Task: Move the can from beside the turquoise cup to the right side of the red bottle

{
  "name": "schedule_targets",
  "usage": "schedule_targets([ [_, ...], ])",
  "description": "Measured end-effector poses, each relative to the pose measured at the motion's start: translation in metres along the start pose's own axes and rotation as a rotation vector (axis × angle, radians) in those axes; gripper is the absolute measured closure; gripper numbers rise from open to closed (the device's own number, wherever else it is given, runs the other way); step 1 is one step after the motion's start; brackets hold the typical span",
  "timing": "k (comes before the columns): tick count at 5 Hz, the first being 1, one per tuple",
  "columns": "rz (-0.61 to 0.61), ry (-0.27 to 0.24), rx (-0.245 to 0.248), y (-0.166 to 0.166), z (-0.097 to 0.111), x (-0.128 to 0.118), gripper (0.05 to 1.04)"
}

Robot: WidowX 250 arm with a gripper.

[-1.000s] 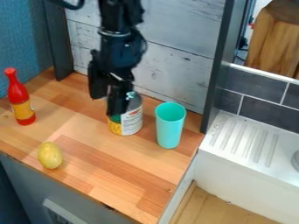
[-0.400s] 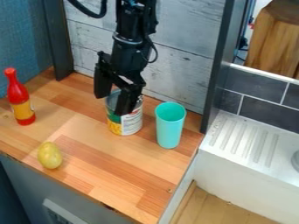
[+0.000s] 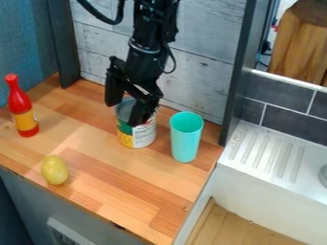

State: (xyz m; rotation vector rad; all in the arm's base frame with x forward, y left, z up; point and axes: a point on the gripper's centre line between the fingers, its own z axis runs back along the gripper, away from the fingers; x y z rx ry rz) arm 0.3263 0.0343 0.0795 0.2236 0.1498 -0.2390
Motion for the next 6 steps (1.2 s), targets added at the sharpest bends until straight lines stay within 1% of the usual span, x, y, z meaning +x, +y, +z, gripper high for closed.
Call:
schedule_targets([
  [1,0.029,-0.012,0.028,0.003,-0.01,0.007,0.082],
  [2,0.041,-0.015,0.044,0.004,-0.017,0.011,0.082],
  [3,0.058,-0.036,0.046,0.005,-0.018,0.015,0.082],
  [4,0.068,-0.076,0.041,0.004,-0.017,0.021,0.082],
  [5,0.081,-0.123,-0.009,0.001,-0.018,0.028,0.082],
  [6,0.126,-0.145,-0.026,0.018,-0.016,0.029,0.082],
])
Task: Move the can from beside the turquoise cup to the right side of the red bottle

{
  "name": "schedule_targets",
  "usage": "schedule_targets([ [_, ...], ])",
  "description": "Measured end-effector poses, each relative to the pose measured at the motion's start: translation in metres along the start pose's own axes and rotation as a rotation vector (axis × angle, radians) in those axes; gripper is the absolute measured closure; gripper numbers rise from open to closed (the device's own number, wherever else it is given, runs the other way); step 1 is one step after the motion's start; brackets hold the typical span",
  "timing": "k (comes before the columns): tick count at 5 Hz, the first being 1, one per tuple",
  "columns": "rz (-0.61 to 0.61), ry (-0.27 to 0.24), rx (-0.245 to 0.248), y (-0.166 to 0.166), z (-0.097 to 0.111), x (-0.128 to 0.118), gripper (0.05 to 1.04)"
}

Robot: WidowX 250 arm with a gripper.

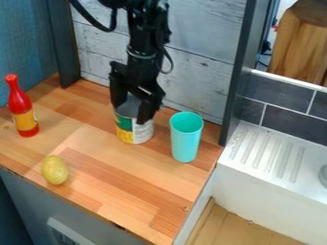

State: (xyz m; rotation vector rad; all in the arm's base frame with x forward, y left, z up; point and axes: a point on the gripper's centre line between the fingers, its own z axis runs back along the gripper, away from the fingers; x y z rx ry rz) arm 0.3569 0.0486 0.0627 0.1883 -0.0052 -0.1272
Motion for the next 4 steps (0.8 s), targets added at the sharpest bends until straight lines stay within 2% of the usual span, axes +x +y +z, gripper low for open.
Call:
schedule_targets([
  [1,0.019,0.033,0.007,0.007,-0.013,0.001,0.082],
  [2,0.062,0.059,0.019,0.031,-0.019,0.0,0.082],
  [4,0.228,0.141,0.068,0.095,-0.025,-0.032,0.083],
])
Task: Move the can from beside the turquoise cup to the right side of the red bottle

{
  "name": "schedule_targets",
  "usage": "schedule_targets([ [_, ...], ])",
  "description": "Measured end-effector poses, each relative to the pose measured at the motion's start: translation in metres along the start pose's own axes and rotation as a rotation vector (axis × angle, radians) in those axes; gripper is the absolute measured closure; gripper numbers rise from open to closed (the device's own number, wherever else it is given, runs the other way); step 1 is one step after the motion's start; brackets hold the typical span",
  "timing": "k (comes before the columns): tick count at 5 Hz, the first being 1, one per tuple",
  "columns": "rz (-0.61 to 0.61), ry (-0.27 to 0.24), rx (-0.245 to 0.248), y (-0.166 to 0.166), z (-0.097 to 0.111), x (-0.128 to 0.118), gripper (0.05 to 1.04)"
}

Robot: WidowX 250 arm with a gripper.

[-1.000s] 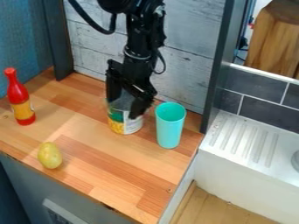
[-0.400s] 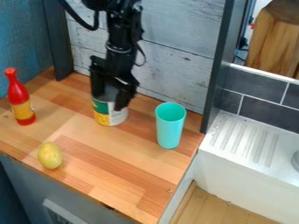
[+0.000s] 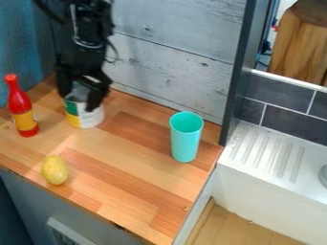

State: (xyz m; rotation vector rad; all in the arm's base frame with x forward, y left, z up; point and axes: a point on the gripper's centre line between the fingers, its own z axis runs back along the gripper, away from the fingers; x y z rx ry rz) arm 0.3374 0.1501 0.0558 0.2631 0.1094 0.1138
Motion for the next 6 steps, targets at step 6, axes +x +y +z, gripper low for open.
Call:
schedule_targets([
  [6,-0.028,-0.185,-0.175,-0.006,0.057,-0.032,0.083],
])
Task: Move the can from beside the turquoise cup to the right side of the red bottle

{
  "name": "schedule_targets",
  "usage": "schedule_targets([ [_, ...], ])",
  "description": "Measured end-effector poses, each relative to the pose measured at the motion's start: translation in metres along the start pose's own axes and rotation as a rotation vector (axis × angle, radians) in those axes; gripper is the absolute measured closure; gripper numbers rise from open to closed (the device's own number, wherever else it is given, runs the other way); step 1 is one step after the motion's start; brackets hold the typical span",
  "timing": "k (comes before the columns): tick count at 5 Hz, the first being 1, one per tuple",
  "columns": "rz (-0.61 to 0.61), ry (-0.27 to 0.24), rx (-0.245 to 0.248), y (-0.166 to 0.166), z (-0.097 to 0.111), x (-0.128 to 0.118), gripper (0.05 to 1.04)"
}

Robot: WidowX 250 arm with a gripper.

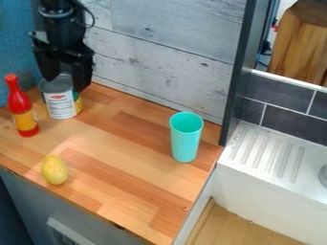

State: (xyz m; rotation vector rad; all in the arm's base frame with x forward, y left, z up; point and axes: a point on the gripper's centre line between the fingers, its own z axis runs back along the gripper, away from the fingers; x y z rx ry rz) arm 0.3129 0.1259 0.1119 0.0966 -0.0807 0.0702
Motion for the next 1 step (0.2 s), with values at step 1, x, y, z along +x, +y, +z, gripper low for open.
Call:
schedule_targets([
  [1,-0.053,0.057,-0.062,-0.0139,-0.0041,-0.0213,0.083],
])
